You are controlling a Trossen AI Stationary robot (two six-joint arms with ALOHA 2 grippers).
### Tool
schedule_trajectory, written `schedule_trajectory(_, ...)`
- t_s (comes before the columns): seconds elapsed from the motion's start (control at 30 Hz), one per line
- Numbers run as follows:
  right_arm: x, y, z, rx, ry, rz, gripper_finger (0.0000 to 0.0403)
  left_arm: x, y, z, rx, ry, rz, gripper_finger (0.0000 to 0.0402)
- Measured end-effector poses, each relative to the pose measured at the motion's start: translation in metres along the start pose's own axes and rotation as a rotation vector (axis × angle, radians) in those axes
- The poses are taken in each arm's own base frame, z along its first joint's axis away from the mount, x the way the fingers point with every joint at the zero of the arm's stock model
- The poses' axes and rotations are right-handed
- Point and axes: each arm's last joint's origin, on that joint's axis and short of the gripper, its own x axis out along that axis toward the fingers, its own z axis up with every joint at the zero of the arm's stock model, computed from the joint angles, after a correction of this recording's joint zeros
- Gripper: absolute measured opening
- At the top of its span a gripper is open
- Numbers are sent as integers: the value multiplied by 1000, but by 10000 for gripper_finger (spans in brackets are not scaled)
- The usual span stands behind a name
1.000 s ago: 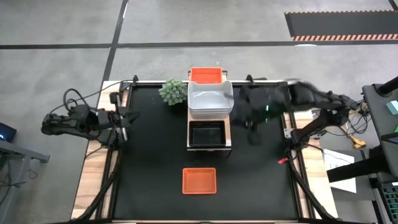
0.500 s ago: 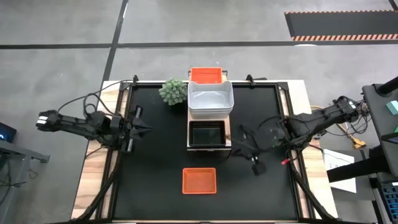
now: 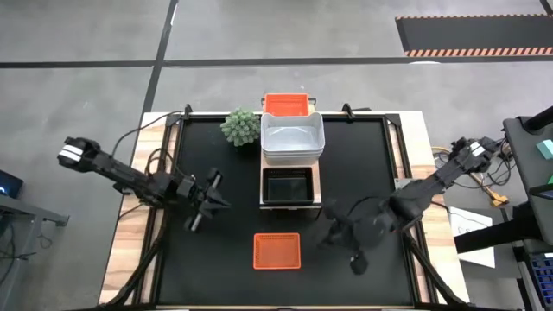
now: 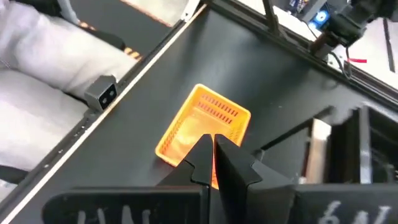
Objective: Stack baskets on shelf by color
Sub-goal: Stack the orange bin into the orange bins on the shelf
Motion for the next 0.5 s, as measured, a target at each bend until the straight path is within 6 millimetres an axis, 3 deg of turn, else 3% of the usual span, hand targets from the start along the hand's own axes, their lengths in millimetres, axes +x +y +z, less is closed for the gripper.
schedule_trajectory(0.27, 52, 47, -8, -72, 86, -49, 8, 14, -15, -17, -19, -57, -73, 10)
schedule_trajectory(0.5, 86, 64, -7, -51, 85, -90, 8, 34, -28, -27, -42, -78, -116, 10)
